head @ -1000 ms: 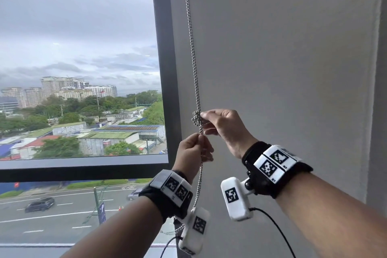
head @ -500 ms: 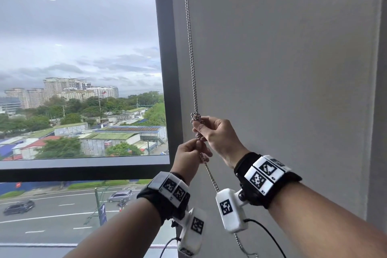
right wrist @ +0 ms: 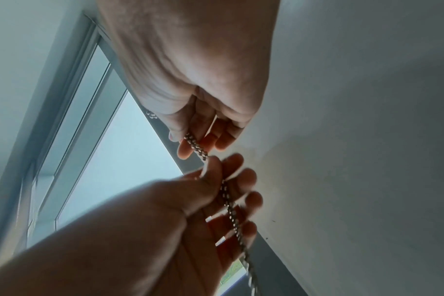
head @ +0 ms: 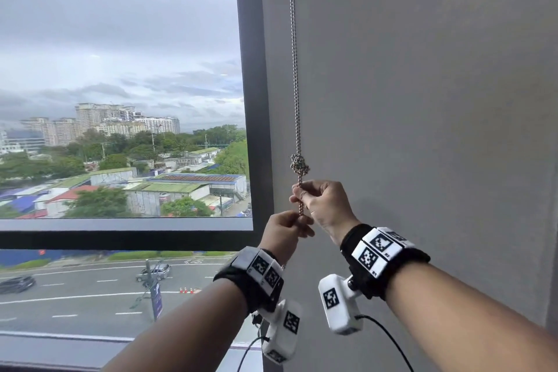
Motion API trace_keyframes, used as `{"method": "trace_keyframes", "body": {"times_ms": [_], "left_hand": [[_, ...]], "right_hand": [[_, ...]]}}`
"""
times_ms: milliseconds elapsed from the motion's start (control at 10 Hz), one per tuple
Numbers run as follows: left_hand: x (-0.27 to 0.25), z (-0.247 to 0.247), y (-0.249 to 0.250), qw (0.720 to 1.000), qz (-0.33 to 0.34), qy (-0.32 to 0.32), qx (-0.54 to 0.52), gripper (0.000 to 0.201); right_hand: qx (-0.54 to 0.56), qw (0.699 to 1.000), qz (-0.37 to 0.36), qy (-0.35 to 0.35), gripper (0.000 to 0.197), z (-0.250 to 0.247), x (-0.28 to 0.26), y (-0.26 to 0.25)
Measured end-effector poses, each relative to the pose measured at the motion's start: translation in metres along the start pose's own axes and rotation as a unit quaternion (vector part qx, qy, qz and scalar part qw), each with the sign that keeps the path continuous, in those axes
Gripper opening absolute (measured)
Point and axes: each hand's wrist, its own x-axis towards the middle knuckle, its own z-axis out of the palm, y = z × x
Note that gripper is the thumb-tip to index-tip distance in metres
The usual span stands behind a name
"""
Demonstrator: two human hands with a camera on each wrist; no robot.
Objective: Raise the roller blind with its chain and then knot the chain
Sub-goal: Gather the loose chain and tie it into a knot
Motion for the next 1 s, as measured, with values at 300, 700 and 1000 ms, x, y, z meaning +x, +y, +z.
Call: {"method": "trace_keyframes", "body": {"times_ms": [300,700,1000], "left_hand": [[0.01,-0.011,-0.082,0.993,-0.07,0.026,0.095,0.03],[0.033,-0.014,-0.104,0.991,-0.083,0.015,0.1,0.023],[0.034,-0.037,-0.045,0.964,-0.034,-0.024,0.262,0.055]], "right_hand": [[-0.038,0.998,0.01,-0.039,0.006,0.015,0.012,0.053],[-0.066,0.997,-0.002,-0.026,0.013,0.021,0.031,0.073],[-0.273,0.96,0.031,-0.062,0.051,-0.011,0.025,0.022]]}}
